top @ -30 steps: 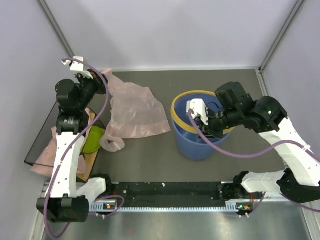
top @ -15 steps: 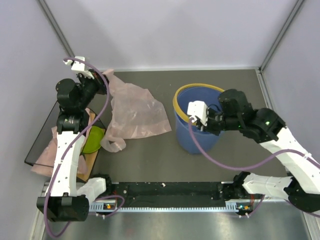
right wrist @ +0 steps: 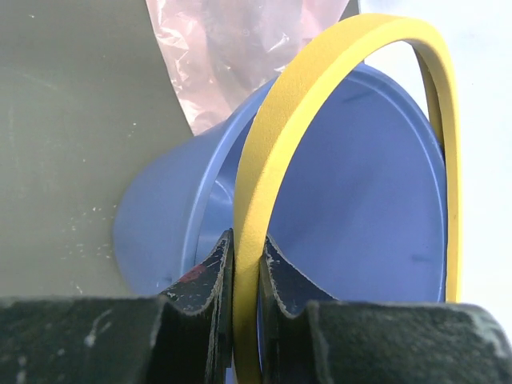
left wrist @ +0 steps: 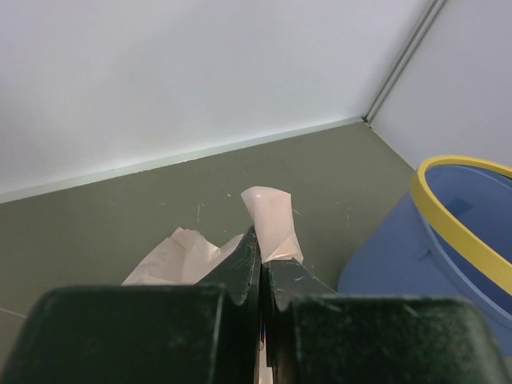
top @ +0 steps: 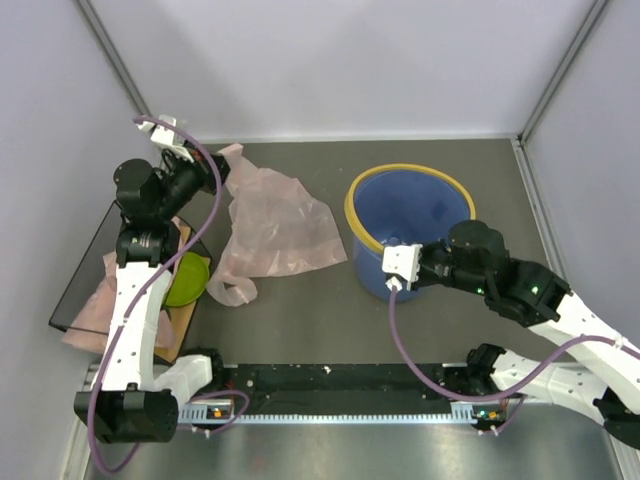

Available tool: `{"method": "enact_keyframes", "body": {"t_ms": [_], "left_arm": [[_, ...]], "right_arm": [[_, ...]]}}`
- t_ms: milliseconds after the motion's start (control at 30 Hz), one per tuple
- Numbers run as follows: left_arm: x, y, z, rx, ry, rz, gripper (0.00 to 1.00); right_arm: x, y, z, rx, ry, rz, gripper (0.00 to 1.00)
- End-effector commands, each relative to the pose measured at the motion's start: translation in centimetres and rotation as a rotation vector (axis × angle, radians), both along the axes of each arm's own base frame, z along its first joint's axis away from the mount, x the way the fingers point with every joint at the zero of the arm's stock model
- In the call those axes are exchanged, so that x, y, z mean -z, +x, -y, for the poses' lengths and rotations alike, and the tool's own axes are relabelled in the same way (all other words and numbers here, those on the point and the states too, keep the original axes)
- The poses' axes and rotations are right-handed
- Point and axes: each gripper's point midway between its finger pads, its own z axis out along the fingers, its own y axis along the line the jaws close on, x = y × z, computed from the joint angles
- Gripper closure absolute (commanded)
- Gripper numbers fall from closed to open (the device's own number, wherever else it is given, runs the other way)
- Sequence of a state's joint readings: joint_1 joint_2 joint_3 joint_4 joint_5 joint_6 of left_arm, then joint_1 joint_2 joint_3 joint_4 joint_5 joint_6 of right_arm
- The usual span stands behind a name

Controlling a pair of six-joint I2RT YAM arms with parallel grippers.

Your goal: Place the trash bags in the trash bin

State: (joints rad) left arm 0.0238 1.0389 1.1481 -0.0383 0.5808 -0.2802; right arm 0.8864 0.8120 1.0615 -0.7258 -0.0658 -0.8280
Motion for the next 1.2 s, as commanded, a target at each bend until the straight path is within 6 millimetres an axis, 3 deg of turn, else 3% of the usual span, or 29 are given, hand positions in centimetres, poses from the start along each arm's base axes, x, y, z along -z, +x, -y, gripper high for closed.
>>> {"method": "enact_keyframes", "body": {"t_ms": [0,233,267,400,567,667,700,733,767,833,867,900,933,967,1033,1067,1167], "left_arm": [[-1.4,-0.5,0.6,0.044,-0.010,0.053,1.00],[-1.0,-1.2,2.5,0.173,-0.009,0.019,1.00],[1.7,-1.1,2.6,0.170,0.002,-0.101,1.00],[7.3,-0.7,1.2,0.106,0.107,-0.251,1.00],[10.9,-1.4,0.4,0.095,0.192,-0.368,1.00],[12.8,-1.6,-1.4,0.013,0.265,-0.435,1.00],[13.4,-1.7,-1.8,-0.006,0.288,-0.444,0.98],[13.8,-1.8,-2.6,-0.045,0.312,-0.454,0.89],[13.7,-1.8,-3.0,-0.064,0.326,-0.447,0.84],[12.2,-1.2,-4.1,-0.134,0.359,-0.400,0.59],[9.5,-0.6,-4.7,-0.173,0.373,-0.334,0.36],[7.6,-0.2,-5.1,-0.185,0.406,-0.276,0.25],[5.8,0.3,-5.3,-0.200,0.416,-0.234,0.22],[1.6,0.5,-5.4,-0.222,0.418,-0.137,0.20],[-1.1,1.2,-4.6,-0.187,0.399,-0.093,0.19],[-4.0,0.3,-2.0,-0.080,0.351,-0.034,0.19],[-5.0,0.4,3.1,0.110,0.265,-0.049,0.20]], "right_arm": [[-5.9,0.3,-1.6,-0.048,0.132,0.115,1.00],[-6.1,-0.4,-2.1,-0.067,0.144,0.041,1.00],[-6.0,-0.3,-2.1,-0.066,0.136,0.046,1.00],[-6.2,-0.1,-1.7,-0.048,0.134,0.052,1.00],[-5.6,-0.2,-1.5,-0.050,0.116,0.038,1.00],[-5.5,-0.4,-1.7,-0.066,0.112,0.032,1.00],[-5.7,-0.5,-1.7,-0.067,0.116,0.034,1.00],[-5.6,-0.4,-1.8,-0.068,0.113,0.030,1.00],[-5.7,-0.4,-1.8,-0.070,0.115,0.030,1.00],[-5.7,-0.6,-1.9,-0.091,0.111,0.040,1.00],[-5.5,-0.5,-1.9,-0.092,0.101,0.044,1.00],[-5.3,-0.4,-2.0,-0.093,0.091,0.050,1.00],[-5.3,-0.3,-2.0,-0.093,0.086,0.054,1.00],[-5.2,-0.3,-1.9,-0.095,0.082,0.057,1.00],[-5.2,-0.2,-1.9,-0.104,0.071,0.072,1.00],[-5.2,-0.2,-2.0,-0.106,0.065,0.075,1.00],[-5.3,0.0,-2.1,-0.115,0.053,0.089,1.00]]}}
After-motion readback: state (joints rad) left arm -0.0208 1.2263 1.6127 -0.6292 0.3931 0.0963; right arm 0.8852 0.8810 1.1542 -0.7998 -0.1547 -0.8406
